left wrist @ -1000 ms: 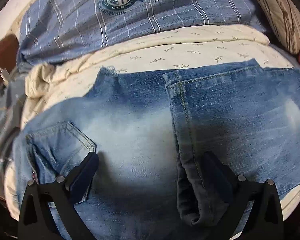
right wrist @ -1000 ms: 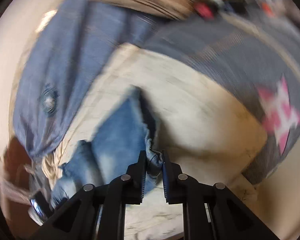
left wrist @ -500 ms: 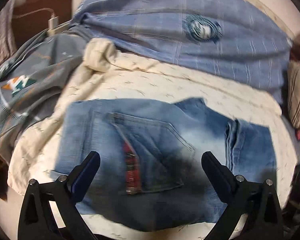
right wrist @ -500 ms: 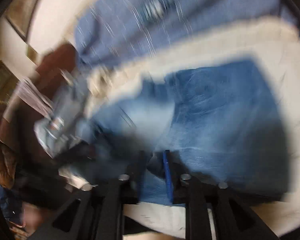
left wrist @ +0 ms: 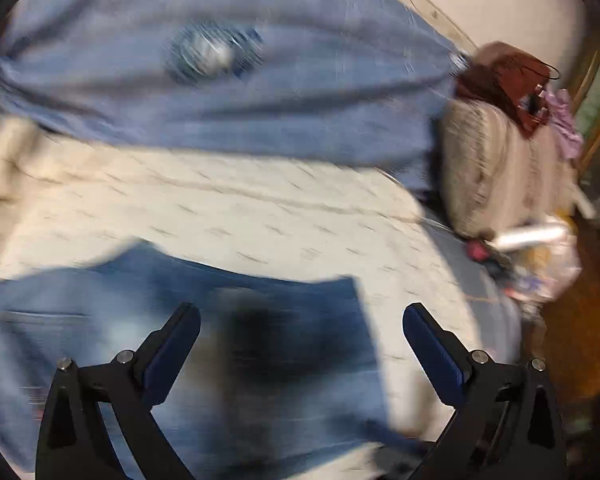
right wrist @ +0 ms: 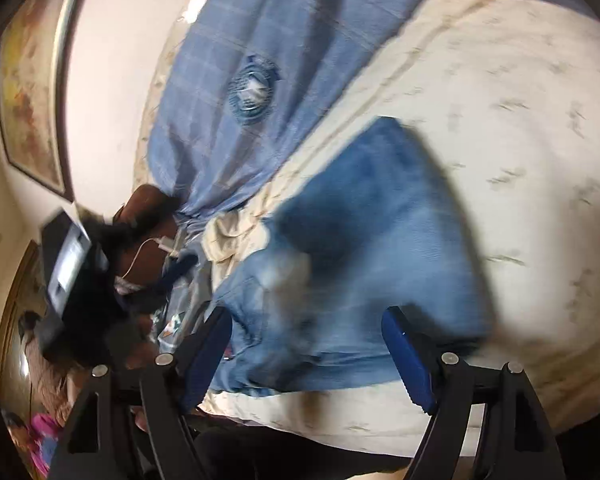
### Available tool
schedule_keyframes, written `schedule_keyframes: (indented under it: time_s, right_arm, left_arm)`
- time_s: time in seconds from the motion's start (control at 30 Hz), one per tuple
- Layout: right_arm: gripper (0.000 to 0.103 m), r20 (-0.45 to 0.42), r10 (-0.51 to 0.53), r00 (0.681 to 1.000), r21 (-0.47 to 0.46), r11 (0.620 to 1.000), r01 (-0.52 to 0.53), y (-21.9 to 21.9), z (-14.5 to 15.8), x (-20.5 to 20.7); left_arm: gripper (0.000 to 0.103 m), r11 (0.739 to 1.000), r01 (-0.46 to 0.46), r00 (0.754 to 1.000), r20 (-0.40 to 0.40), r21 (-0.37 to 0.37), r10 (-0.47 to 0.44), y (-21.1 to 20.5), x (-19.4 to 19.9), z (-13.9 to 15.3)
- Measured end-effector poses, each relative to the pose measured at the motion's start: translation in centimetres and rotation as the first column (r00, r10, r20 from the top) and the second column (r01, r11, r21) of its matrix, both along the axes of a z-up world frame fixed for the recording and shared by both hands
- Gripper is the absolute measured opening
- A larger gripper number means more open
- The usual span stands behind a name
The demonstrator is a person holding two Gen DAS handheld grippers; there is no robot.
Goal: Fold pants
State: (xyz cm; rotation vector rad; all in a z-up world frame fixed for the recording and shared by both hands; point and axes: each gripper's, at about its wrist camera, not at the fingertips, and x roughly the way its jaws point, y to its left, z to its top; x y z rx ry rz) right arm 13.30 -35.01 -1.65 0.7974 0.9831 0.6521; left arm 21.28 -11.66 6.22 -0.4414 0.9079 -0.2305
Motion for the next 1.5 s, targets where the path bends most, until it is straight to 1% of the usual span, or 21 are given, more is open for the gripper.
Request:
schedule_keyframes:
  time_s: [0.1,0.17,0.2,0.23,0.3,0.4,0.47,0.57,0.63,0.67,0.7,0.77,0.83,0.9,1.0,1.07,1.33,1.37,1.4,1.43,1.5]
  right_arm:
    - [0.08,-0.01,0.006,1.0,0.014,1.0,-0.005,-0.2,-1.0,0.1]
    - [0.08,-0.015,0.026,1.0,0.017,1.0,-0.026,0.1,-1.4,0.2]
    - [0.08,-0.025,0.027,0.999,0.018,0.999,-0.027,0.0,-1.7,0.1]
    - [0.08,-0.033,0.029,0.999,0.022,0.999,-0.028,-0.1,-2.0,0.0]
    - [0.08,-0.034,0.05,0.998,0.018,0.999,-0.049,-0.3,-2.0,0.0]
    - [0.08,-0.021,0.064,0.998,-0.003,0.998,-0.064,-0.6,-1.7,-0.4]
    - [0.08,-0.031,0.056,0.998,0.007,0.998,-0.056,-0.6,-1.8,-0.2]
    - [0.08,-0.037,0.047,0.998,0.019,0.999,-0.046,-0.7,-2.0,-0.2]
    - [0.08,-0.035,0.044,0.998,0.013,0.999,-0.044,-0.6,-2.2,-0.3]
    - [0.08,-0.034,0.044,0.998,0.01,0.999,-0.044,-0.6,-2.2,-0.2]
    - [0.08,-0.034,0.044,0.998,0.011,0.999,-0.043,-0.4,-2.3,-0.1]
    - [0.08,-0.037,0.043,0.998,0.024,0.999,-0.042,-0.5,-2.4,-0.1]
    - [0.08,-0.041,0.042,0.998,0.044,0.998,-0.04,-0.7,-2.6,0.0]
    - [0.08,-0.047,0.039,0.998,0.057,0.998,-0.036,-0.8,-2.8,0.0]
    - [0.08,-0.047,0.036,0.998,0.057,0.998,-0.033,-1.0,-2.9,0.0]
    - [0.08,-0.047,0.035,0.998,0.056,0.998,-0.032,-1.0,-2.9,0.0]
    - [0.08,-0.044,0.029,0.999,0.057,0.998,-0.027,-1.1,-2.8,-0.3]
    - [0.08,-0.043,0.029,0.999,0.054,0.998,-0.027,-1.0,-2.8,-0.3]
    - [0.08,-0.043,0.029,0.999,0.053,0.998,-0.027,-1.0,-2.8,-0.2]
    - [0.08,-0.042,0.029,0.999,0.052,0.998,-0.027,-1.0,-2.8,-0.2]
    - [0.08,-0.046,0.03,0.998,0.056,0.998,-0.027,-1.1,-2.7,-0.2]
  left_arm:
    - [0.101,0.99,0.04,0.998,-0.041,-0.136,-0.046,-0.2,2.3,-1.8]
    - [0.101,0.984,0.036,0.987,-0.147,-0.174,-0.062,-0.2,4.3,-5.2]
    - [0.1,0.987,-0.023,0.968,-0.252,-0.159,-0.018,0.5,5.2,-8.0]
    - [0.094,0.987,-0.075,0.962,-0.272,-0.143,0.034,1.5,5.5,-9.6]
    - [0.09,0.988,-0.133,0.97,-0.215,-0.072,0.115,2.6,4.9,-9.9]
    - [0.09,0.994,-0.101,0.962,-0.261,-0.052,0.084,2.1,4.4,-8.8]
    - [0.09,0.995,-0.097,0.978,-0.186,-0.019,0.092,2.1,3.5,-6.4]
    - [0.09,0.982,-0.119,0.991,-0.039,0.148,0.126,1.5,2.3,-2.8]
    - [0.09,0.959,-0.101,0.993,-0.036,0.263,0.115,0.8,2.3,-2.5]
    - [0.089,0.959,-0.097,0.992,-0.051,0.267,0.114,0.9,2.0,-2.8]
    - [0.089,0.974,-0.082,0.992,-0.073,0.21,0.099,1.5,1.6,-3.2]
    - [0.089,0.999,-0.027,0.993,-0.115,-0.039,0.022,3.4,-0.1,-4.4]
    - [0.089,0.979,-0.039,0.986,-0.165,-0.2,0.005,4.8,-1.9,-6.1]
    - [0.089,0.968,-0.057,0.983,-0.183,-0.245,0.012,5.5,-3.4,-7.3]
    - [0.084,0.959,-0.083,0.972,-0.234,-0.271,0.019,5.5,-4.7,-9.0]
    - [0.059,0.943,-0.089,0.96,-0.281,-0.322,-0.006,5.2,-5.0,-10.4]
    - [0.062,0.929,-0.115,0.95,-0.311,-0.353,0.0,4.6,-5.4,-11.5]
    - [0.046,0.935,-0.118,0.948,-0.318,-0.333,0.006,4.7,-5.6,-11.4]
    - [0.02,0.95,-0.121,0.944,-0.328,-0.289,0.02,4.6,-5.7,-11.2]
    - [0.01,0.966,-0.11,0.942,-0.336,-0.236,0.025,4.3,-6.0,-10.8]
    - [0.01,0.98,-0.092,0.956,-0.292,-0.177,0.037,3.6,-6.9,-9.4]
